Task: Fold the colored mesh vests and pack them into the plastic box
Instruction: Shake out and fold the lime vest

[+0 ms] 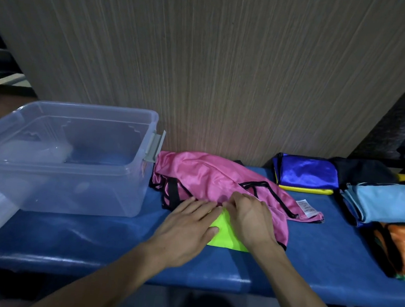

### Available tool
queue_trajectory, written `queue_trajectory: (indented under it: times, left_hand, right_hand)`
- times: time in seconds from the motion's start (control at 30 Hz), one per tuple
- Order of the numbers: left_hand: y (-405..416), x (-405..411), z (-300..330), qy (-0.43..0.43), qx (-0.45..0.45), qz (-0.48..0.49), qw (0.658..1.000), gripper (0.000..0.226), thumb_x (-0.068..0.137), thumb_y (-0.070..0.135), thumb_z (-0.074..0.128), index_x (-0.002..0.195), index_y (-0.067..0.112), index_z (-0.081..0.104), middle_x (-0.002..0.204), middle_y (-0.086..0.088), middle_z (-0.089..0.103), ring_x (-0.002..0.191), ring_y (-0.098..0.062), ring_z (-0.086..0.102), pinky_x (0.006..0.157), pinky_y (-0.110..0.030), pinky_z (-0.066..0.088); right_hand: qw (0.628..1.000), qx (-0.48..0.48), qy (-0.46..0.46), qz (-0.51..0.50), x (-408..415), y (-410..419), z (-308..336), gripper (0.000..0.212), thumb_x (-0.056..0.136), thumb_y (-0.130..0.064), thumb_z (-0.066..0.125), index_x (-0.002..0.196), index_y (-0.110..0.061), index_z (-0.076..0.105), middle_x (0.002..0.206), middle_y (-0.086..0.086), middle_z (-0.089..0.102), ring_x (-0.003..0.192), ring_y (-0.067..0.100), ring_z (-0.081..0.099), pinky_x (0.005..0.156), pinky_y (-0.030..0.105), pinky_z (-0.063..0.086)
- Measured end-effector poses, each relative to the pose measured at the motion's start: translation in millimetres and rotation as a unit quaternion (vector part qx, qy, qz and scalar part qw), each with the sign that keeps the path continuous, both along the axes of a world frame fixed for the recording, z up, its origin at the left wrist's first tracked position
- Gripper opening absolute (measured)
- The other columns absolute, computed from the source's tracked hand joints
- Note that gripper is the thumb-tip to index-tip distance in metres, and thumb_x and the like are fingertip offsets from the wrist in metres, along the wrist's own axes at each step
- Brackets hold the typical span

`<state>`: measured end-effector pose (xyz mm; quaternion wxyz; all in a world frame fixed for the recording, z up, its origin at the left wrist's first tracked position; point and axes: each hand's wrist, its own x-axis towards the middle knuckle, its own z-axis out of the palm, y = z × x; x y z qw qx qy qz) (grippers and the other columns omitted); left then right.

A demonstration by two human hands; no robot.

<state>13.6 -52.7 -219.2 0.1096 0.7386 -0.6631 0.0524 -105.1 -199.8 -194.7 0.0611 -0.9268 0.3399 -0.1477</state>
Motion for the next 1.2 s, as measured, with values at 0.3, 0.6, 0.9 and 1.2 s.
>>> queue_trajectory:
  times: [0.3, 0.6, 0.9, 1.2]
  left_hand:
    - [4, 12, -3, 0.059, 0.045, -0.013, 0.997, 0.075, 0.099, 0.071, 0.011, 0.163, 0.031, 0.014, 0.168, 0.009, 0.015, 0.153, -0.009, 0.008, 0.127, -0.039, 0.001]
    - [5, 13, -8, 0.064, 0.019, -0.03, 0.997, 0.088, 0.092, 0.08, 0.037, 0.162, 0.034, 0.014, 0.167, 0.011, 0.015, 0.152, -0.007, 0.006, 0.127, -0.038, 0.001]
    - [5, 15, -13, 0.08, 0.003, -0.038, 0.996, 0.082, 0.095, 0.078, 0.034, 0.162, 0.036, 0.011, 0.167, 0.013, 0.014, 0.153, -0.006, 0.003, 0.127, -0.04, 0.0]
    - [9, 10, -2, 0.063, 0.0, -0.029, 0.998, 0.076, 0.093, 0.052, 0.048, 0.161, 0.032, 0.02, 0.164, 0.009, 0.027, 0.151, -0.01, 0.022, 0.126, -0.043, 0.017]
  right_hand:
    - [0.982, 0.147, 0.043, -0.114, -26, 7, 20, 0.042, 0.1, -0.059, 0.046, 0.104, -0.02, 0.061, 0.106, 0.004, 0.069, 0.106, 0.028, 0.065, 0.079, 0.034, 0.046]
    - [0.914, 0.377, -0.057, -0.139, -40, 15, 24, 0.039, 0.095, -0.047, 0.065, 0.108, -0.011, 0.055, 0.093, 0.006, 0.064, 0.061, 0.026, 0.073, 0.055, 0.045, 0.062]
    - [0.854, 0.454, -0.189, -0.17, -32, 22, 25, 0.049, 0.092, -0.048, 0.07, 0.109, -0.004, 0.059, 0.1, 0.008, 0.061, 0.075, 0.024, 0.071, 0.058, 0.045, 0.063]
    - [0.895, 0.334, -0.254, -0.15, -22, 22, 12, 0.038, 0.084, -0.039, 0.08, 0.105, -0.018, 0.055, 0.093, -0.009, 0.061, 0.084, 0.01, 0.064, 0.063, 0.016, 0.051]
